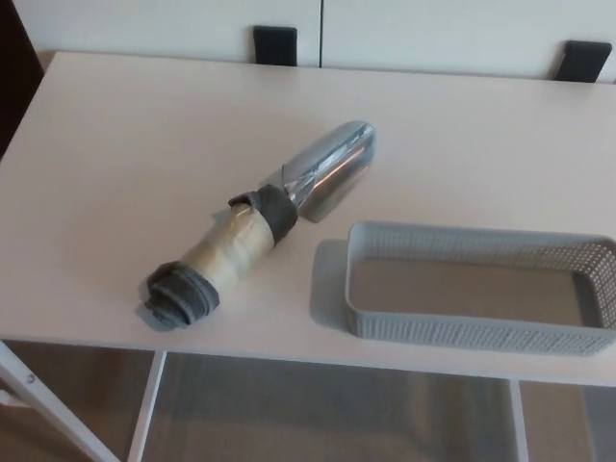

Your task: The robot walks towards a desk on which a shovel is kept on the left hand side and a container is kept on the right hand side. The robot picks up the shovel using its left hand and places it in the container.

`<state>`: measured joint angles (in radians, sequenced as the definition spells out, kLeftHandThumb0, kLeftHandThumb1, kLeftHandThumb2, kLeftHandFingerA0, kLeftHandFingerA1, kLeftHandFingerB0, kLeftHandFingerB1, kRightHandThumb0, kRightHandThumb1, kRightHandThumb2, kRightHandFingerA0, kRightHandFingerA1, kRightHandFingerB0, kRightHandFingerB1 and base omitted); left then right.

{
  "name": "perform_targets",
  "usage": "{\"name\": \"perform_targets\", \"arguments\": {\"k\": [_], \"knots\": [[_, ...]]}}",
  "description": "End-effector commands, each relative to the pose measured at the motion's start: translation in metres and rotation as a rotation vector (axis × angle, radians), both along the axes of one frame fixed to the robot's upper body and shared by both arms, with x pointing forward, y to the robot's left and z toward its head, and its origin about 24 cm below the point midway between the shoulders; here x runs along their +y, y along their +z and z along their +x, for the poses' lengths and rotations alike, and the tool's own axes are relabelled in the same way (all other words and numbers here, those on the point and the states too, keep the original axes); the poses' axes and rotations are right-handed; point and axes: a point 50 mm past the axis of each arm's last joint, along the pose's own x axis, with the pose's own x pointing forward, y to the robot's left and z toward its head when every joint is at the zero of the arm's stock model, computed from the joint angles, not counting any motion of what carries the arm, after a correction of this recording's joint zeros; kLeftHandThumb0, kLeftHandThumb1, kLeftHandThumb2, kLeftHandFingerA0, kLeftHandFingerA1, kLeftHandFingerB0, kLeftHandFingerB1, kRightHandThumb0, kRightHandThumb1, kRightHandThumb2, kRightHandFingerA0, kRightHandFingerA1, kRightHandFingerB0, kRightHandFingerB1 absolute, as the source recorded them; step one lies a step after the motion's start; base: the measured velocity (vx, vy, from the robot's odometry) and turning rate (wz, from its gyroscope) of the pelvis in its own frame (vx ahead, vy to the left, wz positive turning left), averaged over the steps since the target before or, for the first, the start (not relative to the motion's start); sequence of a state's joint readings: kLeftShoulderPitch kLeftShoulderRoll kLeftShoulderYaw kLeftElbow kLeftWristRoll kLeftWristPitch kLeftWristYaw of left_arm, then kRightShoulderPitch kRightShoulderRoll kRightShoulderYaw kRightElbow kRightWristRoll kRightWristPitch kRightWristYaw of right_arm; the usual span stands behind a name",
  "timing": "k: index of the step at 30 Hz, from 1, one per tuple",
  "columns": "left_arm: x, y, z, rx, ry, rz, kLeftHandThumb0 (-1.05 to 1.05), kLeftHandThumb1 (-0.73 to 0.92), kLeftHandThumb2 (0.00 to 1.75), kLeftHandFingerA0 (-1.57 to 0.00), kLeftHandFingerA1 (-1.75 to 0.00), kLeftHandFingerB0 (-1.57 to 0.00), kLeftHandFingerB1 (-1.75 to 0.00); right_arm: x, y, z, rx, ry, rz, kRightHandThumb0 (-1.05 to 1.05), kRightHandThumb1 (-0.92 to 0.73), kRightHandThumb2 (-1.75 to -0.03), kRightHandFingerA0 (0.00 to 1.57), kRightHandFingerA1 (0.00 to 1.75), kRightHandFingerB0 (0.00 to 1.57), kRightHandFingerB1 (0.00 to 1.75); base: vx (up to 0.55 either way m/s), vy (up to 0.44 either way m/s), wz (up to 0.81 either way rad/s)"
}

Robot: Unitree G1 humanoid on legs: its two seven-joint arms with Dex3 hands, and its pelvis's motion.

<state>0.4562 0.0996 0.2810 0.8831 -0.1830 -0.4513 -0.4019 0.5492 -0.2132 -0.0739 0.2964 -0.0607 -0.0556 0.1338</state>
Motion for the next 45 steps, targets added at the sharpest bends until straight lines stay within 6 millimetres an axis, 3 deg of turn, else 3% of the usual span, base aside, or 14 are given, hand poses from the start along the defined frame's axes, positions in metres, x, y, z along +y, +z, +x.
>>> {"name": "perform_targets", "arguments": {"k": [1,14,16,17,21,25,26,28,34,35,36,39,41,45], "knots": [[0.0,0.001,-0.001,-0.017,0.0,0.004,-0.29,0.49,0.62,-0.34,-0.43,-0.33,-0.37,-0.007,0.003,-0.001,0.003,-0.003,-0.022,-0.25,-0.49,-0.54,0.69,0.63,0.5,0.49,0.03,-0.083,0.05],[-0.002,0.001,-0.006,-0.017,-0.001,0.001,-0.29,0.49,0.62,-0.34,-0.43,-0.33,-0.37,-0.009,0.005,-0.005,0.005,-0.001,-0.024,-0.25,-0.49,-0.54,0.69,0.63,0.5,0.49,0.0,0.0,0.0],[-0.013,0.044,0.017,-0.261,-0.581,0.404,-0.6,0.58,0.58,-0.39,-0.39,-0.23,-0.29,-0.009,0.007,-0.017,0.041,-0.011,0.034,-0.26,-0.49,-0.54,0.65,0.6,0.46,0.46,0.0,0.0,0.0],[-0.018,0.05,0.019,-0.349,-0.498,0.252,-0.39,0.49,0.55,-0.42,-0.37,-0.3,-0.31,-0.009,0.007,-0.015,0.032,-0.009,0.038,-0.25,-0.48,-0.53,0.65,0.61,0.46,0.47,0.0,0.0,0.0],[-0.062,0.15,0.047,-0.805,-0.891,0.156,-0.62,0.45,0.75,-0.39,-0.46,-0.21,-0.4,-0.003,0.015,-0.007,0.014,0.014,0.041,-0.29,-0.48,-0.54,0.63,0.63,0.47,0.48,0.0,0.0,0.0],[-0.09,0.246,0.067,-1.16,-1.086,0.027,-0.56,0.52,0.57,-0.48,-0.35,-0.35,-0.35,-0.003,0.015,-0.001,0.005,0.031,0.04,-0.27,-0.49,-0.54,0.63,0.59,0.45,0.45,0.0,0.0,0.0],[-0.097,0.276,0.075,-1.303,-1.098,0.031,-0.66,0.48,0.8,-0.45,-0.53,-0.33,-0.47,-0.003,0.016,0.002,0.003,0.031,0.037,-0.28,-0.48,-0.54,0.63,0.59,0.46,0.46,0.0,0.0,0.0],[-0.102,0.304,0.083,-1.456,-1.109,0.029,-0.58,0.58,0.58,-0.45,-0.46,-0.32,-0.35,-0.004,0.015,0.004,-0.014,0.034,0.056,-0.27,-0.48,-0.53,0.6,0.6,0.45,0.46,0.0,0.0,0.0],[-0.11,0.349,0.108,-1.716,-1.002,0.248,-0.58,0.46,0.76,-0.29,-0.44,-0.22,-0.44,0.002,0.017,0.007,-0.032,0.031,0.09,-0.24,-0.49,-0.54,0.59,0.61,0.43,0.47,0.0,0.0,0.0],[-0.109,0.354,0.115,-1.706,-0.989,0.308,-0.48,0.53,0.56,-0.31,-0.33,-0.26,-0.33,0.002,0.018,0.008,-0.024,0.032,0.079,-0.25,-0.49,-0.54,0.6,0.59,0.44,0.46,0.0,0.0,0.0],[-0.109,0.359,0.127,-1.692,-0.973,0.349,-0.23,0.36,0.9,-0.11,-0.52,-0.11,-0.51,0.004,0.019,0.009,-0.024,0.04,0.069,-0.24,-0.49,-0.54,0.61,0.61,0.45,0.47,0.0,0.0,0.0],[-0.107,0.36,0.155,-1.691,-0.889,0.568,-0.25,0.37,0.91,-0.09,-0.51,-0.09,-0.5,0.004,0.02,0.011,-0.03,0.059,0.057,-0.26,-0.49,-0.54,0.6,0.63,0.46,0.48,0.0,0.0,0.0],[-0.107,0.357,0.178,-1.674,-0.82,0.671,-0.48,0.55,0.57,-0.28,-0.3,-0.24,-0.3,0.003,0.016,0.012,-0.028,0.046,0.058,-0.24,-0.48,-0.54,0.62,0.62,0.47,0.47,0.0,0.0,0.0],[-0.105,0.356,0.207,-1.658,-0.7,0.83,-0.55,0.56,0.57,-0.28,-0.3,-0.24,-0.29,0.002,0.013,0.018,-0.035,0.054,0.053,-0.31,-0.43,-0.64,0.54,0.62,0.42,0.52,0.0,0.0,0.0]]}}
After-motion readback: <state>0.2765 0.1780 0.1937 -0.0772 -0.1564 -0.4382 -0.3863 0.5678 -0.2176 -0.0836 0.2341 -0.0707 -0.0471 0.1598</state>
